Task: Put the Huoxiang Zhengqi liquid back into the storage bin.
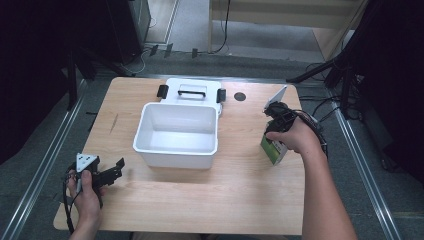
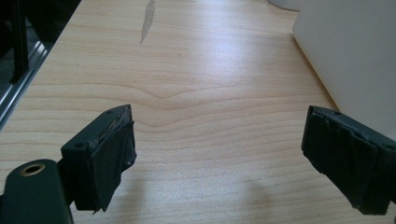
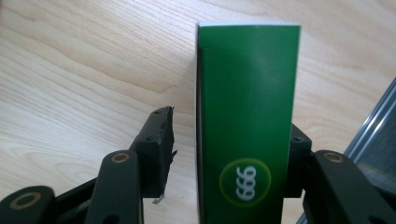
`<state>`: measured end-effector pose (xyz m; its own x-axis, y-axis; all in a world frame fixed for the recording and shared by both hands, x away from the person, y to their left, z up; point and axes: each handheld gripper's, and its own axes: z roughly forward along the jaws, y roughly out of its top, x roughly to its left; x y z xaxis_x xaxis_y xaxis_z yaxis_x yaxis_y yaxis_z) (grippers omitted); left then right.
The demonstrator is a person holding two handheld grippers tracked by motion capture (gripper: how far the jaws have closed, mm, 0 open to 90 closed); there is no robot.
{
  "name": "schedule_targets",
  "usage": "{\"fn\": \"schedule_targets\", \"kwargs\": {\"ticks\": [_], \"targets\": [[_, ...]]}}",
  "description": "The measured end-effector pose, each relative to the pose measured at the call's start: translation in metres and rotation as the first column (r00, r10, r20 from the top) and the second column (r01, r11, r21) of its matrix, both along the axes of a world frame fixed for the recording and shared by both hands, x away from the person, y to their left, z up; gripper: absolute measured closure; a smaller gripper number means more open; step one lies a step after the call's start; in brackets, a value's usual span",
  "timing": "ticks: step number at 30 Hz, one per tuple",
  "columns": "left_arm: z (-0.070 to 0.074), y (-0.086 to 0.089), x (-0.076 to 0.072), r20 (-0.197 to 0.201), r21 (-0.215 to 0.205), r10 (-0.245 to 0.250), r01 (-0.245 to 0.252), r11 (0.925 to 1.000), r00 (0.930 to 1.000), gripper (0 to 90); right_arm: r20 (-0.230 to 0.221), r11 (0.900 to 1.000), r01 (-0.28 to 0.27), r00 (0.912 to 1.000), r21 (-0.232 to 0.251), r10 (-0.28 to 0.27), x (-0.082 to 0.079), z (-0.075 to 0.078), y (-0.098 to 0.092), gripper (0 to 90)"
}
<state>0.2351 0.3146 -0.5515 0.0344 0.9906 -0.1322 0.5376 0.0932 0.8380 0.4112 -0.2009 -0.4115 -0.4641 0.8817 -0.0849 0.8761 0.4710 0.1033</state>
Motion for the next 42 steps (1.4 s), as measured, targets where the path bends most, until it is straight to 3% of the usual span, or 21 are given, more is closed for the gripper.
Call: {"fn": "schedule_targets", "kwargs": {"ticks": [8, 10, 12, 17, 18, 20, 21, 22, 26, 27, 28, 30, 33, 35, 36, 37, 38, 39, 40, 41, 42], "targets": [[0.0, 0.0, 0.0, 0.0, -0.001, 0.0, 0.0, 1.0, 1.0, 10.5, -0.001, 1.0, -0.019, 0.9998, -0.01, 0.019, -0.001, -0.003, -0.004, 63.1], [0.0, 0.0, 0.0, -0.001, -0.001, 0.001, -0.001, 1.0, 1.0, 10.5, 0.01, 0.998, -0.067, 0.9977, -0.011, 0.067, -0.003, -0.003, -0.004, 64.5], [0.0, 0.0, 0.0, -0.001, -0.001, 0.0, 0.0, 1.0, 1.0, 10.5, 0.008, 0.998, -0.069, 0.9976, -0.01, 0.069, -0.003, -0.003, -0.004, 64.6], [0.0, 0.0, 0.0, 0.001, -0.002, 0.002, -0.002, 1.0, 1.0, 10.5, 0.042, 0.989, -0.149, 0.9879, -0.014, 0.149, -0.007, 0.001, -0.003, 65.0], [0.0, 0.0, 0.0, 0.001, -0.002, 0.002, -0.002, 1.0, 1.0, 10.5, 0.069, 0.978, -0.209, 0.9754, -0.014, 0.209, -0.01, 0.004, -0.002, 64.7], [0.0, 0.0, 0.0, 0.001, -0.002, 0.002, -0.002, 1.0, 1.0, 10.5, 0.075, 0.974, -0.224, 0.9715, -0.014, 0.225, -0.011, 0.005, -0.001, 64.7], [0.0, 0.0, 0.0, 0.001, -0.002, 0.002, -0.002, 1.0, 1.0, 10.5, 0.092, 0.96, -0.28, 0.9554, -0.022, 0.281, -0.015, 0.008, 0.001, 64.7], [0.0, 0.0, 0.0, 0.002, -0.002, 0.002, -0.002, 1.0, 1.0, 10.5, 0.092, 0.96, -0.28, 0.9554, -0.022, 0.281, -0.015, 0.008, 0.001, 64.7], [0.0, 0.0, 0.0, 0.001, -0.003, 0.002, -0.002, 1.0, 1.0, 10.5, 0.121, 0.929, -0.365, 0.9215, -0.054, 0.369, -0.021, 0.014, 0.004, 64.7], [0.0, 0.0, 0.0, 0.0, -0.003, 0.003, -0.003, 1.0, 1.0, 10.5, 0.129, 0.918, -0.393, 0.9084, -0.061, 0.398, -0.023, 0.016, 0.004, 64.7], [0.0, 0.0, 0.0, 0.0, -0.003, 0.003, -0.003, 1.0, 1.0, 10.5, 0.14, 0.899, -0.431, 0.8884, -0.075, 0.437, -0.024, 0.018, 0.004, 64.6], [0.0, 0.0, 0.0, 0.0, -0.003, 0.002, -0.002, 1.0, 1.0, 10.5, 0.148, 0.873, -0.48, 0.86, -0.091, 0.488, -0.026, 0.021, 0.004, 64.5], [0.0, 0.0, 0.0, 0.0, -0.003, 0.003, -0.003, 1.0, 1.0, 10.5, 0.162, 0.815, -0.57, 0.7983, -0.109, 0.58, -0.031, 0.028, 0.004, 64.4], [0.0, 0.0, 0.0, 0.0, -0.003, 0.003, -0.003, 1.0, 1.0, 10.5, 0.167, 0.799, -0.594, 0.7814, -0.098, 0.601, -0.032, 0.032, 0.004, 64.3], [0.0, 0.0, 0.0, 0.001, -0.003, 0.004, -0.004, 1.0, 1.0, 10.5, 0.173, 0.786, -0.612, 0.7674, -0.09, 0.617, -0.033, 0.034, 0.004, 64.6], [0.0, 0.0, 0.0, 0.002, -0.004, 0.004, -0.004, 1.0, 1.0, 10.5, 0.177, 0.765, -0.638, 0.7466, -0.082, 0.641, -0.034, 0.037, 0.005, 64.6], [0.0, 0.0, 0.001, 0.003, -0.005, 0.005, -0.005, 1.0, 1.0, 10.6, 0.18, 0.754, -0.653, 0.7345, -0.075, 0.654, -0.035, 0.039, 0.005, 64.7], [0.0, 0.0, 0.001, 0.002, -0.005, 0.004, -0.004, 1.0, 1.0, 10.5, 0.185, 0.723, -0.688, 0.7034, -0.066, 0.686, -0.037, 0.043, 0.006, 64.7], [0.0, 0.0, 0.001, 0.002, -0.005, 0.005, -0.005, 1.0, 1.0, 10.5, 0.185, 0.723, -0.688, 0.7034, -0.066, 0.686, -0.037, 0.043, 0.006, 64.7], [0.0, 0.0, 0.001, 0.002, -0.006, 0.005, -0.005, 1.0, 1.0, 10.5, 0.185, 0.7, -0.71, 0.6807, -0.07, 0.709, -0.037, 0.045, 0.006, 64.7], [0.0, 0.0, 0.001, 0.002, -0.006, 0.004, -0.004, 1.0, 1.0, 10.6, 0.182, 0.687, -0.723, 0.668, -0.069, 0.721, -0.038, 0.047, 0.007, 64.7]]}}
